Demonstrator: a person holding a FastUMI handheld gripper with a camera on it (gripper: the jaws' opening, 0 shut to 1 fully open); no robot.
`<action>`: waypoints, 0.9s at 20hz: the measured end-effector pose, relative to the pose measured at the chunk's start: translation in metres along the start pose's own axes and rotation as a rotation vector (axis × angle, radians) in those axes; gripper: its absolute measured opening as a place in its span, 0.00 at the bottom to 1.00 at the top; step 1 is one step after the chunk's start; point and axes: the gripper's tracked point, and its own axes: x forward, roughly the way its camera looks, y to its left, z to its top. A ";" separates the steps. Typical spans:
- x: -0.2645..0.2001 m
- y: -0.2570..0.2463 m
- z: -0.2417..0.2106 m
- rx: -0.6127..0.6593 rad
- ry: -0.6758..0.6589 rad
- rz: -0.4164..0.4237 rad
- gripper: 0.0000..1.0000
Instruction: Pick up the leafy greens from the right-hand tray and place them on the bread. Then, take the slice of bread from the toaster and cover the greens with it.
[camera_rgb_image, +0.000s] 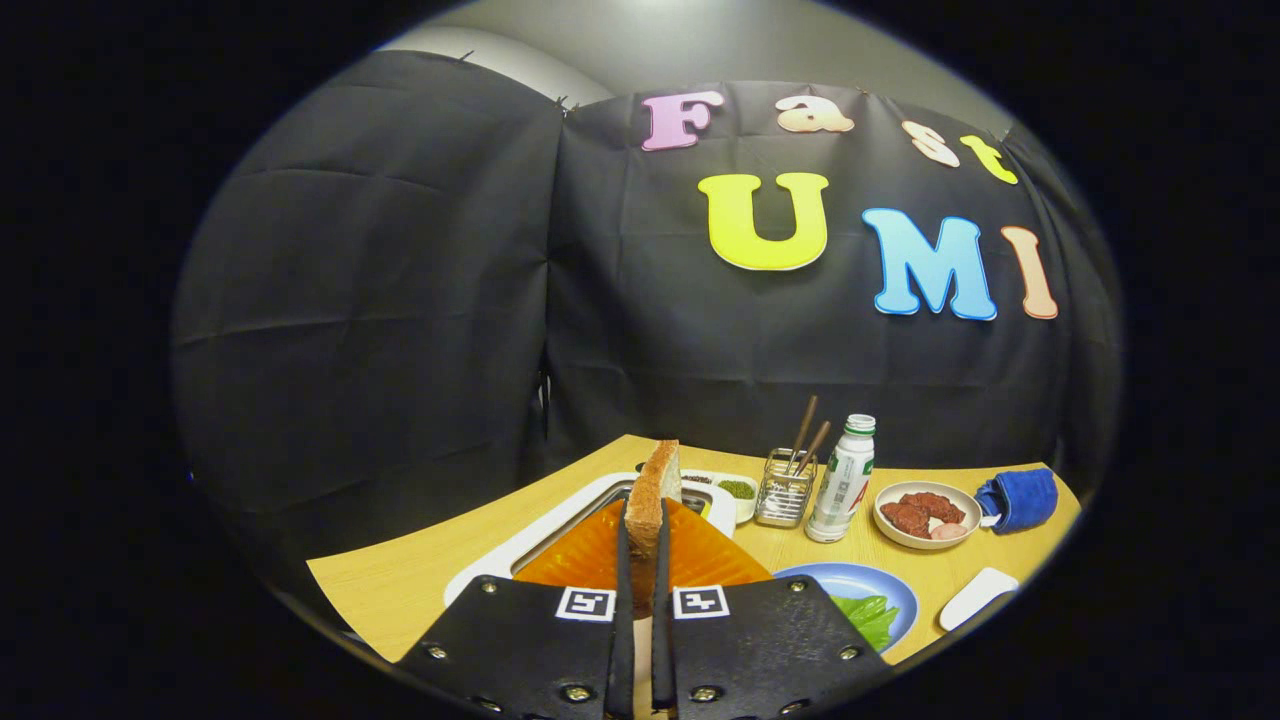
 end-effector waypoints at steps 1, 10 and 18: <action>-0.002 -0.001 0.008 0.008 -0.020 0.007 0.07; -0.023 -0.034 0.041 0.069 -0.088 0.007 0.07; -0.042 -0.088 0.018 0.088 -0.058 -0.056 0.07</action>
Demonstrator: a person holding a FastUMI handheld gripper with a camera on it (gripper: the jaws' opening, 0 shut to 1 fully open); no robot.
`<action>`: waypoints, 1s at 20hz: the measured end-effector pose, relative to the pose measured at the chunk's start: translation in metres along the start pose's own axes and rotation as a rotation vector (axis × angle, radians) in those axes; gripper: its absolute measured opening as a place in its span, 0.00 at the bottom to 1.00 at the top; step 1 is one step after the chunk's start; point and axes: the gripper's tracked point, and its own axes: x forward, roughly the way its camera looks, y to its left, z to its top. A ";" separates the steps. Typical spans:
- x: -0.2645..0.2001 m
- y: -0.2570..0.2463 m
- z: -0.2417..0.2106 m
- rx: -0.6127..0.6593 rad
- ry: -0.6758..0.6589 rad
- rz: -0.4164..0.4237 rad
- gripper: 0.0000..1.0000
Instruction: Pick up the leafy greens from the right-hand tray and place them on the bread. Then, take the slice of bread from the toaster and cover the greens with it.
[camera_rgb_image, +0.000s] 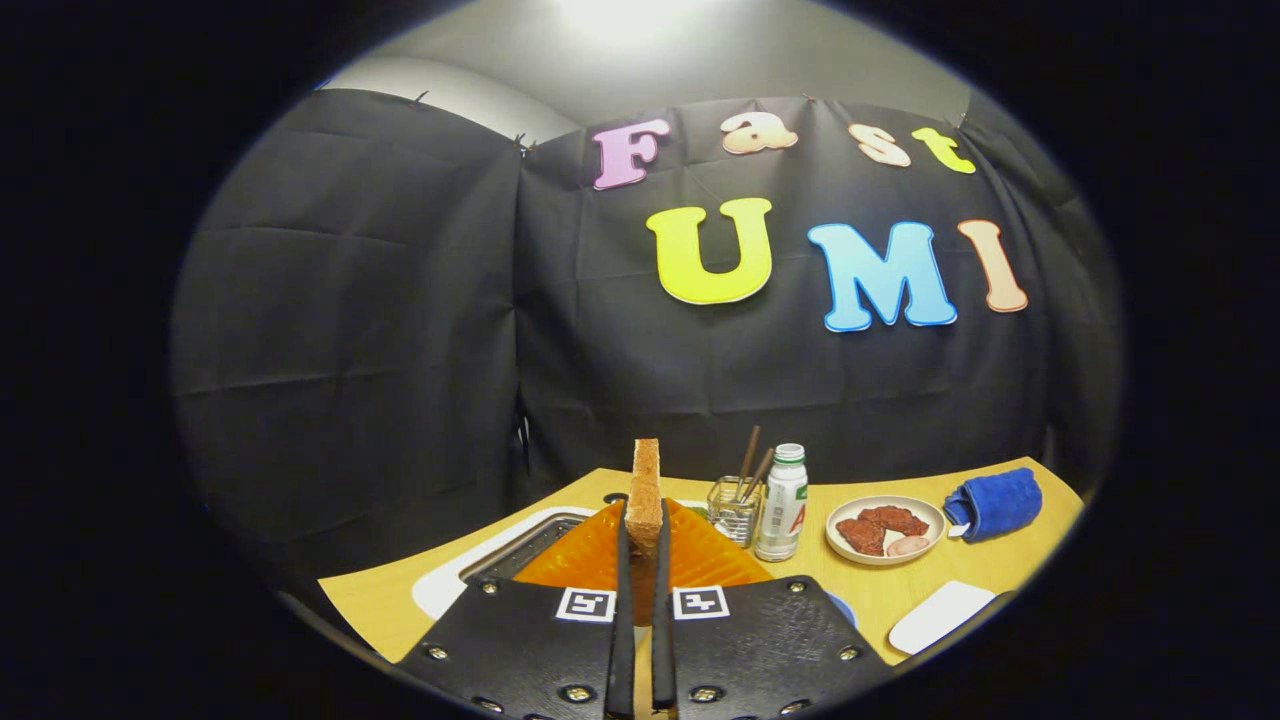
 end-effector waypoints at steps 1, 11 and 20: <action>0.000 -0.007 -0.005 0.009 0.011 -0.010 0.07; 0.003 -0.034 -0.059 0.020 0.114 -0.028 0.07; -0.001 -0.031 -0.090 -0.009 0.171 -0.032 0.07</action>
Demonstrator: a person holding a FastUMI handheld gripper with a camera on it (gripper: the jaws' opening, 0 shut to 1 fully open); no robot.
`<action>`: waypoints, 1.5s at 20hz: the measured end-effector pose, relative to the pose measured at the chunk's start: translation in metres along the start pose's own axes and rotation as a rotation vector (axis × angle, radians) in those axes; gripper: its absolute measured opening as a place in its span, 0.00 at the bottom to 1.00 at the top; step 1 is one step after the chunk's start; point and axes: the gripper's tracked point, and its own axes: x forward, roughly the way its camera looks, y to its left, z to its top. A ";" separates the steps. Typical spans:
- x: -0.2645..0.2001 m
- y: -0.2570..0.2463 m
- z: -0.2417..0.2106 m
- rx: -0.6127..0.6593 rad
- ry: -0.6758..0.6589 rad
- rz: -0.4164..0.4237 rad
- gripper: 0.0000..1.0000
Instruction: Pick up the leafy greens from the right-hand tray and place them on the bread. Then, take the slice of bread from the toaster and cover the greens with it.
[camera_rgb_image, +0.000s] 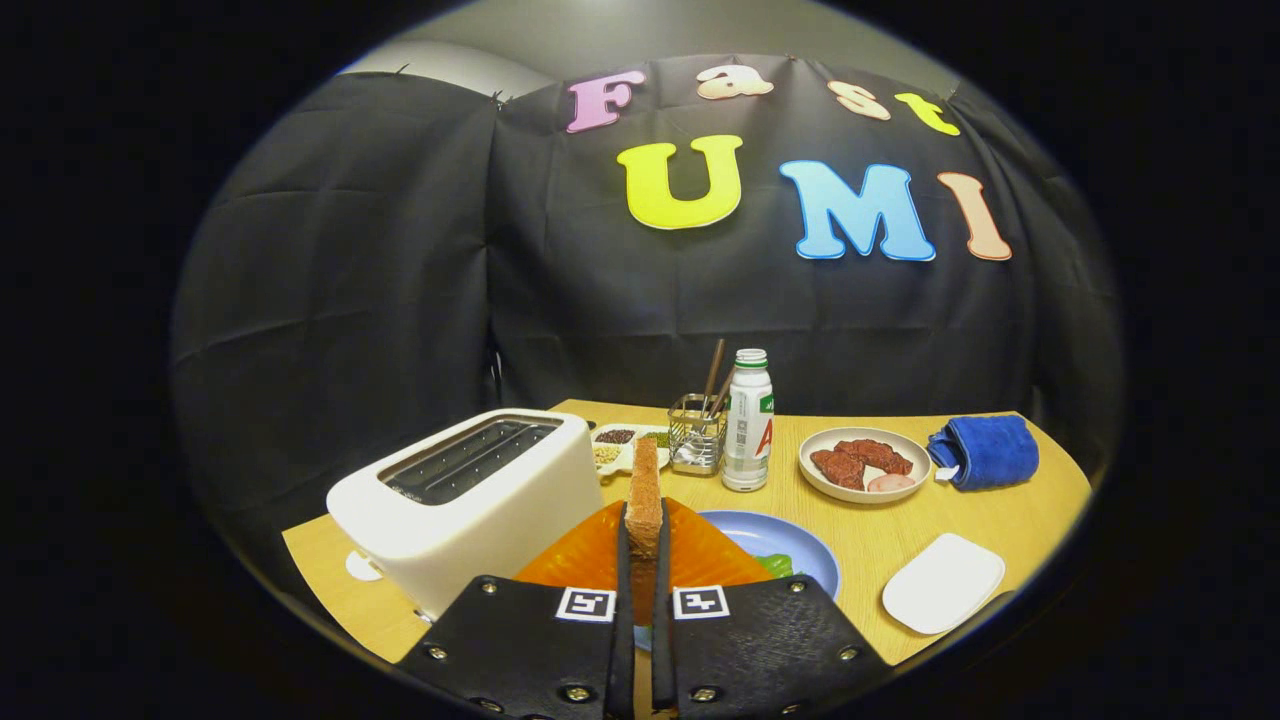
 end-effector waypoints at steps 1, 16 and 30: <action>0.001 0.001 -0.004 0.000 0.005 0.003 0.07; 0.015 -0.034 -0.039 -0.051 0.072 -0.037 0.13; 0.027 -0.071 -0.058 -0.064 0.126 -0.056 0.31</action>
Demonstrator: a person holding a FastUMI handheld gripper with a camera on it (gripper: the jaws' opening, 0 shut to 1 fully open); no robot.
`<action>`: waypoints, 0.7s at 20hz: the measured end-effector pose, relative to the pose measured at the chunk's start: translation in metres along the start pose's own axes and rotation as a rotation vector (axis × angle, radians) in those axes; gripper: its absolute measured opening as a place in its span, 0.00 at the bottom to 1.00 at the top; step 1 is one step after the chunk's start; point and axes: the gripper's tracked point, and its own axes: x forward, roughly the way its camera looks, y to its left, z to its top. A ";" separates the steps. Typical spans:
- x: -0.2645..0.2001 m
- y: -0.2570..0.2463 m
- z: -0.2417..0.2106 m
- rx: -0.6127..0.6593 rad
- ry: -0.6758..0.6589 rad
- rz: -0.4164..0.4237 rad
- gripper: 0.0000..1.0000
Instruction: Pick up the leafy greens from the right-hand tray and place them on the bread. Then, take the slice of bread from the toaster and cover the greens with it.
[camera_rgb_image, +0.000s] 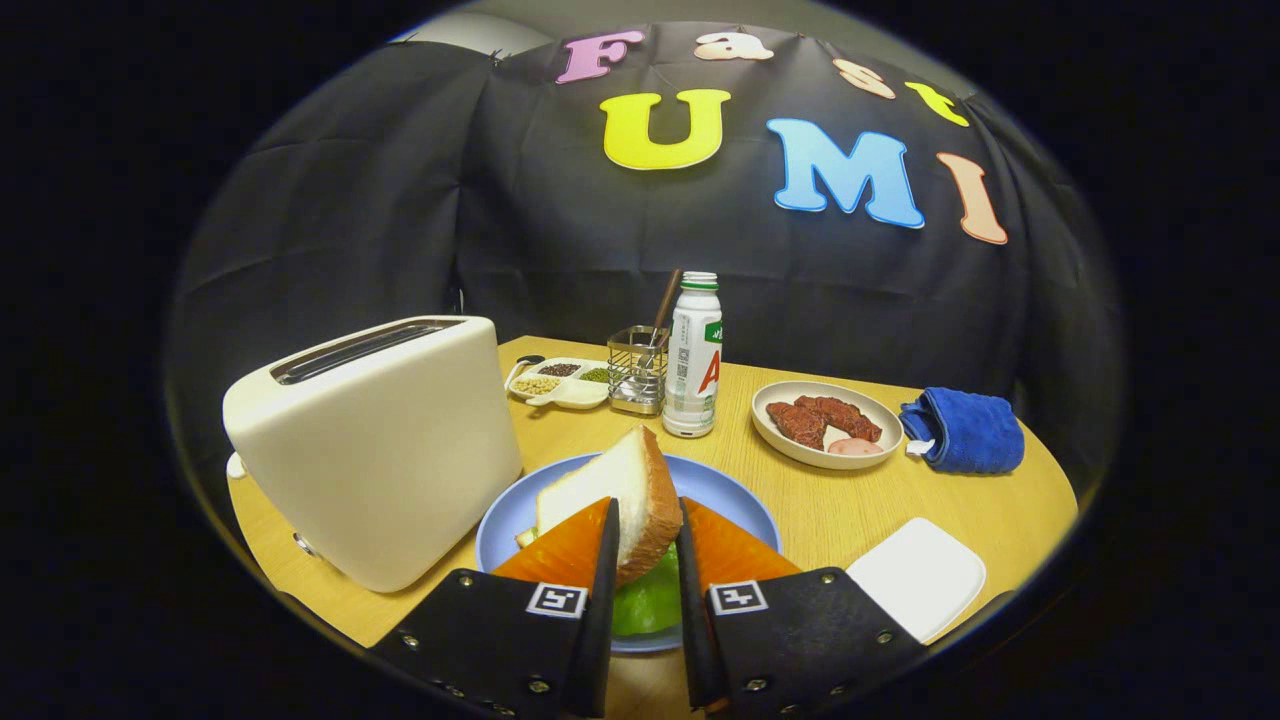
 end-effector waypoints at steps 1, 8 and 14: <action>0.000 -0.001 0.000 0.000 0.000 0.001 0.31; 0.000 -0.017 -0.002 -0.038 0.000 -0.045 0.47; 0.003 -0.026 -0.007 -0.016 0.008 -0.053 0.47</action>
